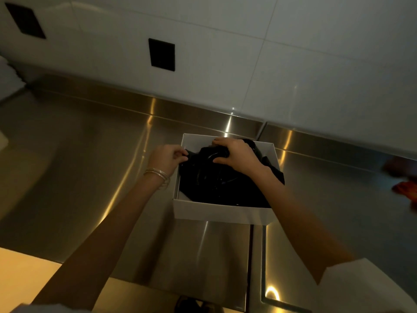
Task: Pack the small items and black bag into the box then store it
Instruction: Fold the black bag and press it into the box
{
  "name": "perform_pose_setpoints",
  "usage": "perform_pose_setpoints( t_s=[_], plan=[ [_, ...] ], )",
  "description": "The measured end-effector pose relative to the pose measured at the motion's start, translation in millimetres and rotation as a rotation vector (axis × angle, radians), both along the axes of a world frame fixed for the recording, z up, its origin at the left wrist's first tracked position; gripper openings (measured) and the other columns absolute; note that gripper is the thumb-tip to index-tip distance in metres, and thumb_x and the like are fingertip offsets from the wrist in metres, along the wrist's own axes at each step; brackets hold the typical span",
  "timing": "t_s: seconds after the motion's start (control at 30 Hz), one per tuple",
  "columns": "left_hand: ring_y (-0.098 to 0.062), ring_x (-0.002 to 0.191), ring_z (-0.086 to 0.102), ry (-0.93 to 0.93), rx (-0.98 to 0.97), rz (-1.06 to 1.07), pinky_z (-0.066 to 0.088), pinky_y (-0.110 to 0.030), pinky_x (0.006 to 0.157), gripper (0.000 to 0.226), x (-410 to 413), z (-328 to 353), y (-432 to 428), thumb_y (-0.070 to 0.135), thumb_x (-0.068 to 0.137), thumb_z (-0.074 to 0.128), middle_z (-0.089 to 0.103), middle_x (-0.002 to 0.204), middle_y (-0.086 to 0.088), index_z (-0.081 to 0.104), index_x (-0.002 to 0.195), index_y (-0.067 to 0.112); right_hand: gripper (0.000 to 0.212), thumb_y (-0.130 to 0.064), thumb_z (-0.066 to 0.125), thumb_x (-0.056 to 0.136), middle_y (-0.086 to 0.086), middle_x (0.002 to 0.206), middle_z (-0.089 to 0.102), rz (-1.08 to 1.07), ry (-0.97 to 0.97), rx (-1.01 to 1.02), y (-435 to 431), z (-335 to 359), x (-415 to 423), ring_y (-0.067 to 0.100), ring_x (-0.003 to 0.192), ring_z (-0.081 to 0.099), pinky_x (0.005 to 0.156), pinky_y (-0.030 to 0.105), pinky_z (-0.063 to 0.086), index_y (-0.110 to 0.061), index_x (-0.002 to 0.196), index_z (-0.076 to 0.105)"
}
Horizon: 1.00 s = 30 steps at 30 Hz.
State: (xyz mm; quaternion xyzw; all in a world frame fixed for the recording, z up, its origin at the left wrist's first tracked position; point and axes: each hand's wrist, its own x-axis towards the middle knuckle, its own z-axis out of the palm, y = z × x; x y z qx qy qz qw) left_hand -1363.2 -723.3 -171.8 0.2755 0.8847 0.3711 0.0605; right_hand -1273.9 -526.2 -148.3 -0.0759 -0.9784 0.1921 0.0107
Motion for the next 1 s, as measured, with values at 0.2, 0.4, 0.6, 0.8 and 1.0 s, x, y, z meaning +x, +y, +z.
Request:
perform_pose_setpoints(
  t_s=[0.2,0.4,0.6,0.8,1.0],
  plan=[
    [-0.025,0.099,0.052,0.287,-0.341,0.001,0.038,-0.036,0.086,0.018,-26,0,33,0.035,0.082,0.065,0.070,0.090,-0.005,0.071,0.097,0.027,0.050,-0.027,0.072,0.079,0.011,0.125,0.060,-0.088,-0.143,-0.083,11,7,-31,0.026,0.114,0.055,0.095,0.034,0.043,-0.014,0.125,0.057],
    [-0.024,0.108,0.047,0.315,-0.503,0.007,0.032,-0.036,0.088,0.020,-27,-10,48,0.025,0.088,0.054,0.066,0.100,-0.004,0.064,0.104,0.030,0.043,-0.024,0.069,0.081,0.012,0.123,0.061,-0.176,-0.146,-0.025,9,-12,-53,0.028,0.116,0.054,0.096,0.035,0.041,-0.013,0.122,0.059],
    [-0.023,0.112,0.043,0.298,-0.619,-0.032,0.029,-0.036,0.094,0.023,-34,1,54,0.025,0.088,0.050,0.066,0.103,0.001,0.068,0.101,0.032,0.054,-0.023,0.067,0.083,0.014,0.133,0.054,-0.129,-0.150,0.026,3,-14,-50,0.030,0.123,0.048,0.100,0.039,0.039,-0.012,0.132,0.048],
    [-0.025,0.105,0.052,0.363,-0.209,-0.162,0.034,-0.037,0.086,0.024,-12,27,61,0.016,0.087,0.053,0.066,0.109,0.001,0.068,0.101,0.026,0.069,-0.032,0.064,0.085,0.012,0.146,0.035,-0.146,-0.006,-0.188,25,20,19,0.025,0.134,0.035,0.111,0.035,0.029,-0.013,0.142,0.031],
    [-0.019,0.124,0.043,0.394,-0.120,-0.432,0.031,-0.039,0.101,0.049,22,15,108,0.048,0.086,0.053,0.051,0.133,0.001,0.050,0.128,0.022,0.058,-0.025,0.066,0.084,0.013,0.137,0.049,-0.414,-0.066,-0.102,69,17,108,0.026,0.126,0.046,0.104,0.034,0.035,-0.008,0.134,0.045]
  ],
)
